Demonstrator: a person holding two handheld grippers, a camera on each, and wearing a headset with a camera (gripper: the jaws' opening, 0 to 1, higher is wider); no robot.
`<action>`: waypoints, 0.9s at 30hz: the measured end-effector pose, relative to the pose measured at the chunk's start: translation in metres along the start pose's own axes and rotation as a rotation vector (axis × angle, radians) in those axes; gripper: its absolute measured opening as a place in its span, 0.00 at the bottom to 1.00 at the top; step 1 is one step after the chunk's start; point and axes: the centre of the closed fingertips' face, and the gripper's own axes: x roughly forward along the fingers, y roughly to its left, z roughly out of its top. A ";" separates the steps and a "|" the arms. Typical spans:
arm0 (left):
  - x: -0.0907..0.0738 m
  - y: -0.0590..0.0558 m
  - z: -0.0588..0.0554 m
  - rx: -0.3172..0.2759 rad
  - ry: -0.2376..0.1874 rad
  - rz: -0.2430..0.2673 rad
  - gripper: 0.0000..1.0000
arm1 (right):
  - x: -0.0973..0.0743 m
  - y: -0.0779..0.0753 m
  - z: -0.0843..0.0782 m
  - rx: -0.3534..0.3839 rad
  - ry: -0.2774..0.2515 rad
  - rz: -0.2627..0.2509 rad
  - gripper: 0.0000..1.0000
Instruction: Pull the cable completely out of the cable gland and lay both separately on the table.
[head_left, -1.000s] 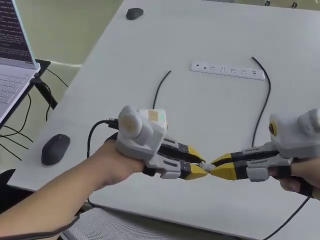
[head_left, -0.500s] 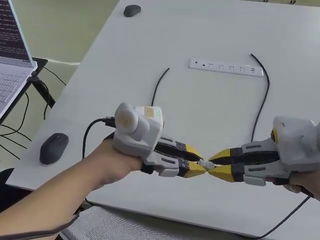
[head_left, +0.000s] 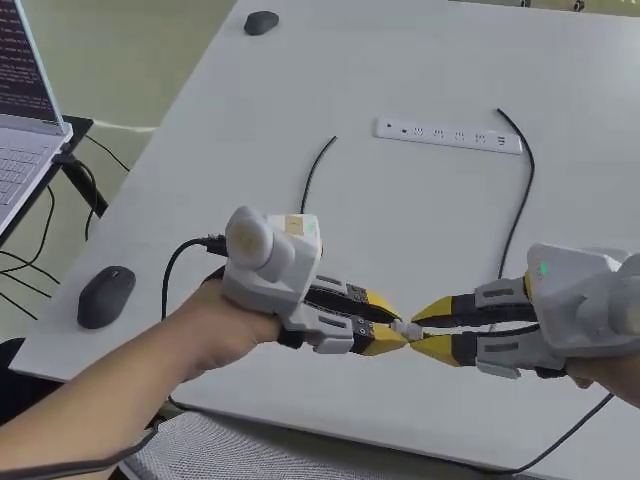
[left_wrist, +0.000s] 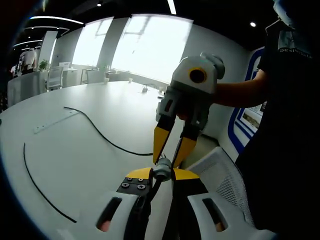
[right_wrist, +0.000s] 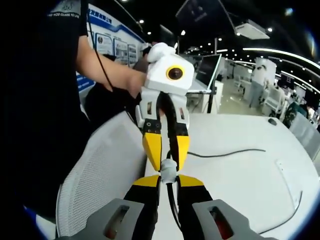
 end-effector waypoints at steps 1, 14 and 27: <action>0.000 0.000 0.000 0.001 -0.001 0.000 0.15 | 0.000 0.000 0.000 0.003 -0.001 -0.001 0.08; -0.003 0.002 0.006 0.026 -0.014 0.006 0.15 | -0.009 -0.006 0.010 0.057 -0.047 -0.065 0.12; -0.006 0.007 0.023 0.062 -0.044 0.052 0.15 | -0.038 -0.023 -0.002 0.011 0.114 -0.386 0.18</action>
